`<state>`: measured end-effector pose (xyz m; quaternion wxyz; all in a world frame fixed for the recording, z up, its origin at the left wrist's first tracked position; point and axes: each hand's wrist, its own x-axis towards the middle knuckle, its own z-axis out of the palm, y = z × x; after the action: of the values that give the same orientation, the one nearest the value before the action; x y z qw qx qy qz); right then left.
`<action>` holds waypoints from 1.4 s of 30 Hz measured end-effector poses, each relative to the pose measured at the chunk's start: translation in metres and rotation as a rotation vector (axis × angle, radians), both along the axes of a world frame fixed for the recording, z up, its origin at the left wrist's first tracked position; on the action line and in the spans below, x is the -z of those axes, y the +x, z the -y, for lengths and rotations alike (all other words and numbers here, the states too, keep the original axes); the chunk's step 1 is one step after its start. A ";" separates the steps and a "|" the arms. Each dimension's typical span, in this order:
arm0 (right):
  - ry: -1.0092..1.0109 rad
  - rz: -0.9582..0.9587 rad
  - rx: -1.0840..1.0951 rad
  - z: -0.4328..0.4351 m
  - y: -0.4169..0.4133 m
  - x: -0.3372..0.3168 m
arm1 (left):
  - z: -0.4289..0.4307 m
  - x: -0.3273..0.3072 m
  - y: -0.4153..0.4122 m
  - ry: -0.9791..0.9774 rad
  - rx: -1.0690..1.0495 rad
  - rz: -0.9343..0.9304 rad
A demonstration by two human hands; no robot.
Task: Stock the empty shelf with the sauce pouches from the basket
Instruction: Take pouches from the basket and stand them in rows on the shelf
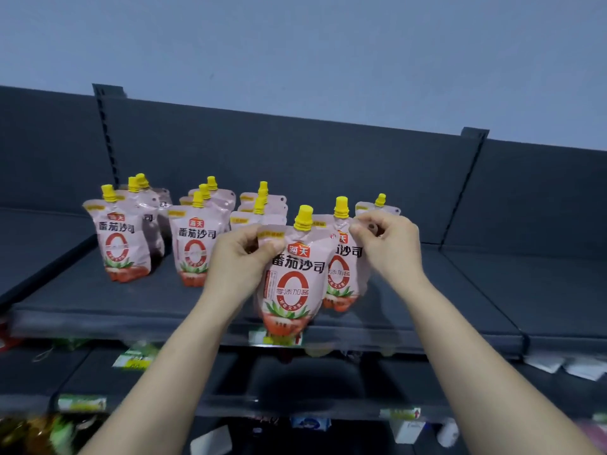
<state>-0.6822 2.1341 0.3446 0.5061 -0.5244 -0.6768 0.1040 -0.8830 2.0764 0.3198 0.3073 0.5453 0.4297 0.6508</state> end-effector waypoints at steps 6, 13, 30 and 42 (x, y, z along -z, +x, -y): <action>-0.032 0.003 -0.037 -0.076 0.014 0.002 | -0.063 0.011 0.030 -0.037 -0.032 -0.028; -0.136 0.035 -0.121 -0.142 0.014 0.018 | -0.107 0.025 0.051 -0.124 -0.056 -0.104; -0.149 0.393 -0.316 -0.183 0.009 -0.008 | -0.123 -0.022 0.070 -0.180 -0.273 -0.780; -0.284 0.492 -0.411 -0.199 0.012 -0.034 | -0.143 -0.041 0.063 -0.209 -0.305 -1.175</action>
<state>-0.6702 2.3332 0.3785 0.2183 -0.4518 -0.8487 0.1672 -0.8199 2.2197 0.3608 -0.0257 0.7122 0.6619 0.2325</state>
